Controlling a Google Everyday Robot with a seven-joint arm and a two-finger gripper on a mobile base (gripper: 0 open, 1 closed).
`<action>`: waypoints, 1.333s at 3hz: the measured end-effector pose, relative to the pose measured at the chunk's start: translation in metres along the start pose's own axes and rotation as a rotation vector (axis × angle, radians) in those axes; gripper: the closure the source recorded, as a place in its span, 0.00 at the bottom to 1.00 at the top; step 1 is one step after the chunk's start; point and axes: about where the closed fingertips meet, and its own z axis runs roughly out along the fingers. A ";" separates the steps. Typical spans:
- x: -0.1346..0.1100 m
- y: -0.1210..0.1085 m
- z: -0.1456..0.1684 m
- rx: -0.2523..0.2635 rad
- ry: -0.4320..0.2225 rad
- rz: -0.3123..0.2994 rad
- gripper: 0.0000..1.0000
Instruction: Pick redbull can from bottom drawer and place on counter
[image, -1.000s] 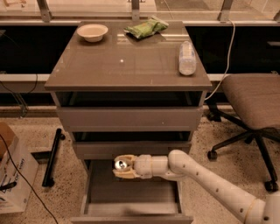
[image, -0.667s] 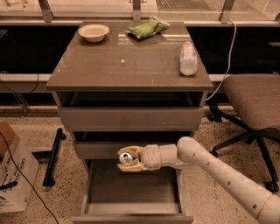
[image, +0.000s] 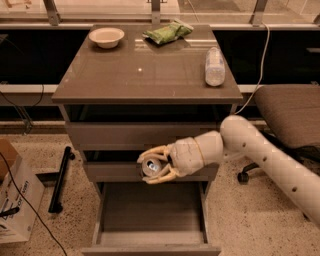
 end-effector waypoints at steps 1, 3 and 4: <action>-0.052 -0.016 -0.015 -0.053 0.093 -0.108 1.00; -0.097 -0.048 -0.032 -0.079 0.157 -0.244 1.00; -0.114 -0.063 -0.043 -0.007 0.206 -0.273 1.00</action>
Offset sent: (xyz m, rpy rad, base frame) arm 0.0262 -0.0053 0.1606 -0.1696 -0.3919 0.1120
